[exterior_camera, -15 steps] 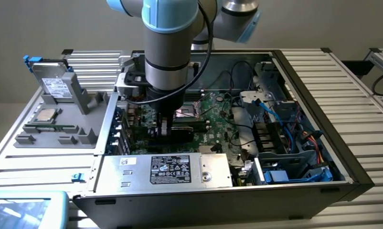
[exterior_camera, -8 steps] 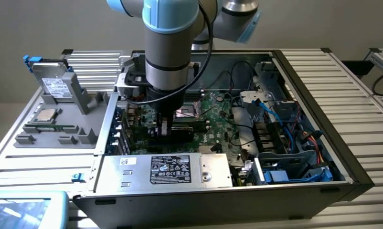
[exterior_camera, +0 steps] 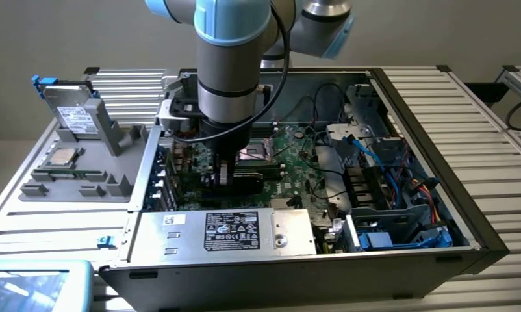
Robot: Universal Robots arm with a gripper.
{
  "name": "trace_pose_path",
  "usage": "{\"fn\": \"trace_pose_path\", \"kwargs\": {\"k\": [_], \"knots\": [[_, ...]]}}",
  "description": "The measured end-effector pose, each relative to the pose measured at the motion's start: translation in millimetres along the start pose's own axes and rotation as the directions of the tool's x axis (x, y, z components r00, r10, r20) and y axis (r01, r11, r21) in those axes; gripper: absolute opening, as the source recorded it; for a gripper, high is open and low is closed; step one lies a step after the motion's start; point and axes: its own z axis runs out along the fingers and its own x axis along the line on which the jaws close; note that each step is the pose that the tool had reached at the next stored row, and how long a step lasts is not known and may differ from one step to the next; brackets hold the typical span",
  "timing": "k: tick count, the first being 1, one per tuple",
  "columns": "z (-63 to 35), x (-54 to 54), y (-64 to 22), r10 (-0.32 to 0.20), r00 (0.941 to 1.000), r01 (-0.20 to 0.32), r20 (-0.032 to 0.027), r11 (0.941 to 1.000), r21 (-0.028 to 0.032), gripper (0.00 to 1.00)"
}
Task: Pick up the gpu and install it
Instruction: 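Insert the gpu into the slot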
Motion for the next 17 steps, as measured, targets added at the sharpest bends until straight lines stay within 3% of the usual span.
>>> {"fn": "trace_pose_path", "kwargs": {"k": [17], "knots": [[0.4,0.0,-1.2,0.0,1.0,0.0,0.0001,1.0,-0.0016,0.29]]}}
